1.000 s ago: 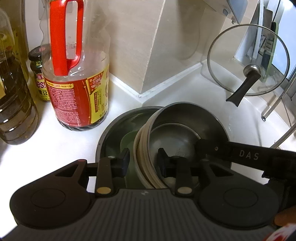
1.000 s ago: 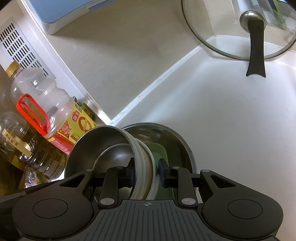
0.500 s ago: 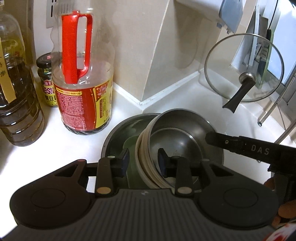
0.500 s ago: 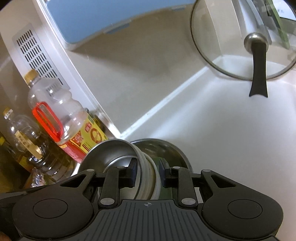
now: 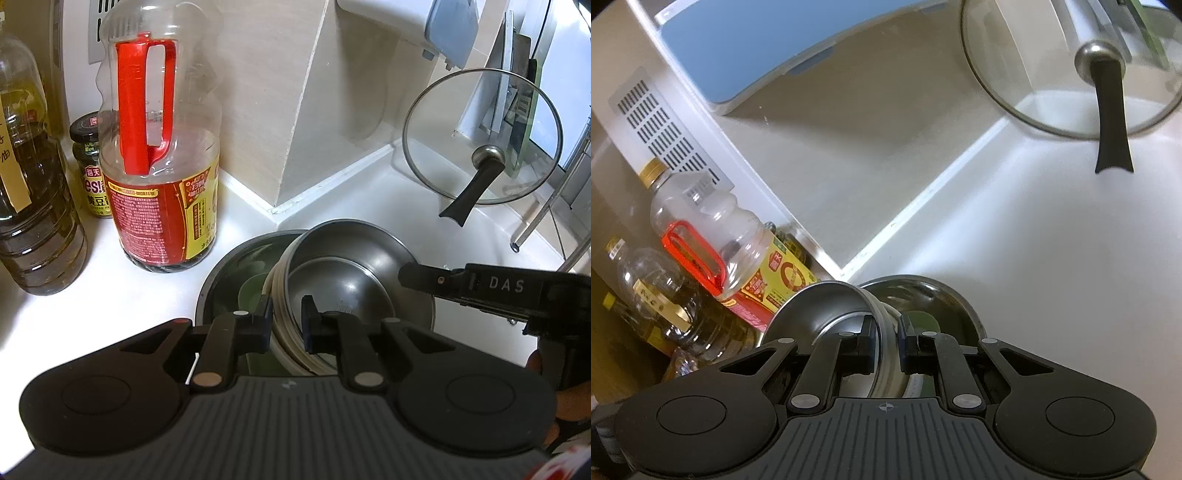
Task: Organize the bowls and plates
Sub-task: 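Lower the stack onto the green tray in the steel plate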
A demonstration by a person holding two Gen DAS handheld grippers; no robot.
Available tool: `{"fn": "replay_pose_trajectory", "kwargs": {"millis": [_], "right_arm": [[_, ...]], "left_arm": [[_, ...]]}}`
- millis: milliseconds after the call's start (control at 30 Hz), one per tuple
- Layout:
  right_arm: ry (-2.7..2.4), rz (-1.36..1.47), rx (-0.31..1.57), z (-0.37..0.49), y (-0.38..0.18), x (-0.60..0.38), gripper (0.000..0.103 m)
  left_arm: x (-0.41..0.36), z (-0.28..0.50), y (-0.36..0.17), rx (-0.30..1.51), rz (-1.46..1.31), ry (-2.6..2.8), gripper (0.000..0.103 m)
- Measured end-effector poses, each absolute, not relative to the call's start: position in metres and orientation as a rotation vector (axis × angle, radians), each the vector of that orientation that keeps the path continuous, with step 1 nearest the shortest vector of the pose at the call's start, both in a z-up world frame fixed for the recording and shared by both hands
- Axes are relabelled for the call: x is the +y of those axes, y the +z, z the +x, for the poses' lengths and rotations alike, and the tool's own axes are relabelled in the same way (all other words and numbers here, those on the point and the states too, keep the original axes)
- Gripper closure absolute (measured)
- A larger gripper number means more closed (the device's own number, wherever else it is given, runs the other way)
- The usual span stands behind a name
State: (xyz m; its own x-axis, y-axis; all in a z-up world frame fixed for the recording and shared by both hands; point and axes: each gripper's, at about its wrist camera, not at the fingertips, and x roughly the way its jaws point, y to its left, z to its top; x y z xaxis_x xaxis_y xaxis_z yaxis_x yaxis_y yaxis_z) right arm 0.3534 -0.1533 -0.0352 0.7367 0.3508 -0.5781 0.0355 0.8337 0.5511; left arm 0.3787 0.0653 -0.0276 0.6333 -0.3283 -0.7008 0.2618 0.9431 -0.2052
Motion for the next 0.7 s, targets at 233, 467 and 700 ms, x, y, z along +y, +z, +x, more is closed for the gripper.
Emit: {"fn": "replay_pose_trajectory", "kwargs": {"millis": [233, 467, 700], "right_arm": [[0.18, 0.64, 0.794, 0.362, -0.034, -0.161, 0.091], [0.162, 0.625, 0.847, 0.368, -0.028, -0.16, 0.09], [0.163, 0.598, 0.848, 0.37, -0.028, -0.158, 0.09]], "left_arm": [[0.065, 0.379, -0.023, 0.82, -0.093, -0.332, 0.089], [0.066, 0.384, -0.024, 0.846, -0.117, -0.317, 0.089], [0.066, 0.382, -0.025, 0.847, -0.127, -0.306, 0.089]]}}
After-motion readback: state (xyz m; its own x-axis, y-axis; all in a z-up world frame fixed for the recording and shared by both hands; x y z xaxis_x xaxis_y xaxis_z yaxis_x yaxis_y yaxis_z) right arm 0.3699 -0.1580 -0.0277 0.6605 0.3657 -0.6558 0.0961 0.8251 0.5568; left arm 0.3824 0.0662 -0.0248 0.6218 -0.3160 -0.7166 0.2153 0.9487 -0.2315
